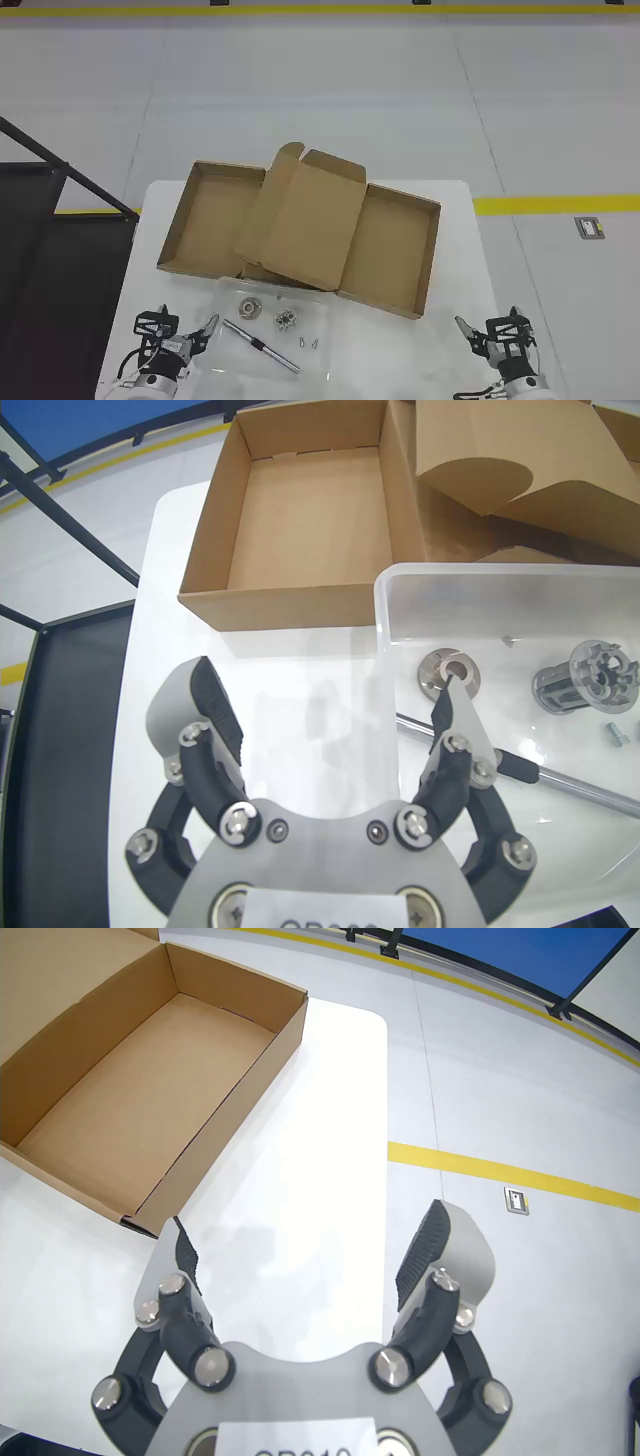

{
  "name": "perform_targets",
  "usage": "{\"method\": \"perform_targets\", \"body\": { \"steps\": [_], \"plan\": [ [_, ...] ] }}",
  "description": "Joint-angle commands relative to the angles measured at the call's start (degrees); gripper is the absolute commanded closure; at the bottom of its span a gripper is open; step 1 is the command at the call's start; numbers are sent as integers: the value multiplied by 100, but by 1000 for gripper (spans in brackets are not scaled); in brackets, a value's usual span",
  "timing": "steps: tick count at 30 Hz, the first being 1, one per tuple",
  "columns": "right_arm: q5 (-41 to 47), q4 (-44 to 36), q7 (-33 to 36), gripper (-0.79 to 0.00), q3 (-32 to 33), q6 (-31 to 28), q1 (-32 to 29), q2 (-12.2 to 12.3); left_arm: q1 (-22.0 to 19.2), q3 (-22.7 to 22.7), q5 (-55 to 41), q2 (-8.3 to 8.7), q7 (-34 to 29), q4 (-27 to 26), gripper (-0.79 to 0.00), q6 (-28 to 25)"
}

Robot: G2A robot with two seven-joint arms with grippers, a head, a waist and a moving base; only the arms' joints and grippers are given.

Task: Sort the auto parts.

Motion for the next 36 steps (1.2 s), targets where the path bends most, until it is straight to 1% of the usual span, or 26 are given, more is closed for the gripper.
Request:
{"method": "perform_targets", "body": {
  "steps": [1,7,12,16,21,25,26,27,36],
  "plan": [
    [0,0,0,-785,0,0,0,0,0,0,0,0,0,0,-785,0],
    [-15,-11,-19,-785,-1,2,9,-1,-8,-9,-46,-2,17,-11,-785,-30],
    [-510,-307,79,-785,-110,-224,25,11,97,-205,-193,8,358,-128,-785,-378],
    [-927,-787,386,-785,-299,-865,113,43,297,-465,-348,28,737,-251,-785,-805],
    [-1307,-1460,930,-785,-782,-1929,424,75,497,-789,-684,51,1137,-310,-785,-1428],
    [-1041,-1654,1400,-785,-1366,-2542,816,46,604,-1065,-1166,76,1214,-262,-785,-2072],
    [-1010,-1638,1522,-785,-1472,-2568,908,36,618,-1134,-1246,84,1179,-244,-785,-2209],
    [-1014,-1629,1574,-785,-1501,-2546,935,32,621,-1156,-1268,87,1167,-238,-785,-2241],
    [-1014,-1629,1574,-785,-1501,-2546,935,32,621,-1156,-1268,87,1167,-238,-785,-2241]
  ]
}}
